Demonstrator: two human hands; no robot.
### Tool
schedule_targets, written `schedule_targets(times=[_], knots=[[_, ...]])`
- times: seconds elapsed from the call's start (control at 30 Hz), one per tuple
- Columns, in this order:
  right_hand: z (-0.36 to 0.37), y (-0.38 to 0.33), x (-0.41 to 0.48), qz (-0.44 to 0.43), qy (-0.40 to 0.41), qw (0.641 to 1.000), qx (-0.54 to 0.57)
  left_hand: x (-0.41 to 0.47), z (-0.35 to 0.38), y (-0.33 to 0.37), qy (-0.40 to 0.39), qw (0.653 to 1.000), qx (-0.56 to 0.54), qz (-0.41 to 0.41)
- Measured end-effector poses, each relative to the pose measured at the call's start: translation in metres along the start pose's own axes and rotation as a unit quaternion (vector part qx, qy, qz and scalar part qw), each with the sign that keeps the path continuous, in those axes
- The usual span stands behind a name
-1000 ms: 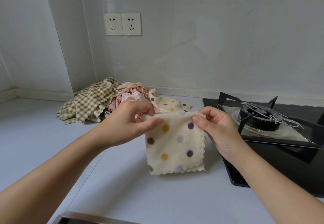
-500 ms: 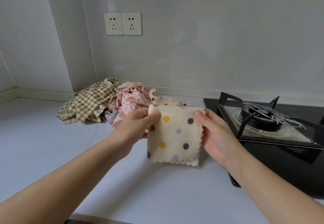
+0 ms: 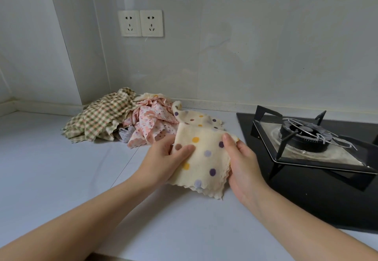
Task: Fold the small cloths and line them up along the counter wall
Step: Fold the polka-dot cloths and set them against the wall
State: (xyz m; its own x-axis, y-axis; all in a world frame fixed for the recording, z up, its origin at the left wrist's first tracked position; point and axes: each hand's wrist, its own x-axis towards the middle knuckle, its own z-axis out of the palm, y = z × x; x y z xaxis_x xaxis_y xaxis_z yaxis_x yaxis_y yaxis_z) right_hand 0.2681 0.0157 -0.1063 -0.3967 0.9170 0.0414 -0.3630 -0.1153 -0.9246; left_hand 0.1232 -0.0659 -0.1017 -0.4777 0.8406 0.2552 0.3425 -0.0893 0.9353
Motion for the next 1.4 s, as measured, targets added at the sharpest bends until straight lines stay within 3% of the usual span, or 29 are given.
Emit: schedule_targets(times=[0.07, 0.17, 0.3, 0.43, 0.57, 0.83, 1.0, 1.27, 1.4], knots=[[0.000, 0.000, -0.002, 0.020, -0.029, 0.999, 0.027, -0.001, 0.000, -0.004, -0.006, 0.999, -0.035, 0.000], [-0.001, 0.003, -0.004, 0.035, -0.058, 0.997, -0.020, -0.002, -0.003, -0.006, -0.022, 0.992, -0.114, -0.041], [-0.003, 0.009, -0.003, 0.037, -0.079, 0.995, -0.043, 0.003, -0.008, -0.006, 0.032, 0.985, -0.148, -0.080], [-0.005, 0.011, -0.003, 0.037, -0.078, 0.995, -0.044, 0.004, -0.007, -0.008, 0.038, 0.965, -0.192, -0.173], [-0.007, 0.013, -0.002, 0.051, -0.072, 0.995, -0.042, 0.004, -0.011, -0.010, 0.035, 0.951, -0.238, -0.193], [-0.005, -0.004, -0.003, 0.122, -0.044, 0.991, -0.032, 0.006, -0.018, 0.019, -0.008, 0.948, -0.205, -0.243], [-0.004, -0.052, -0.012, 0.183, 0.012, 0.983, 0.015, 0.007, -0.016, 0.071, -0.032, 0.949, -0.143, -0.279], [-0.048, -0.186, -0.037, 0.192, 0.016, 0.977, -0.095, 0.007, 0.042, 0.190, -0.068, 0.952, -0.118, -0.273], [-0.096, -0.239, -0.056, 0.161, 0.049, 0.977, -0.130, -0.010, 0.098, 0.232, -0.035, 0.955, -0.125, -0.268]])
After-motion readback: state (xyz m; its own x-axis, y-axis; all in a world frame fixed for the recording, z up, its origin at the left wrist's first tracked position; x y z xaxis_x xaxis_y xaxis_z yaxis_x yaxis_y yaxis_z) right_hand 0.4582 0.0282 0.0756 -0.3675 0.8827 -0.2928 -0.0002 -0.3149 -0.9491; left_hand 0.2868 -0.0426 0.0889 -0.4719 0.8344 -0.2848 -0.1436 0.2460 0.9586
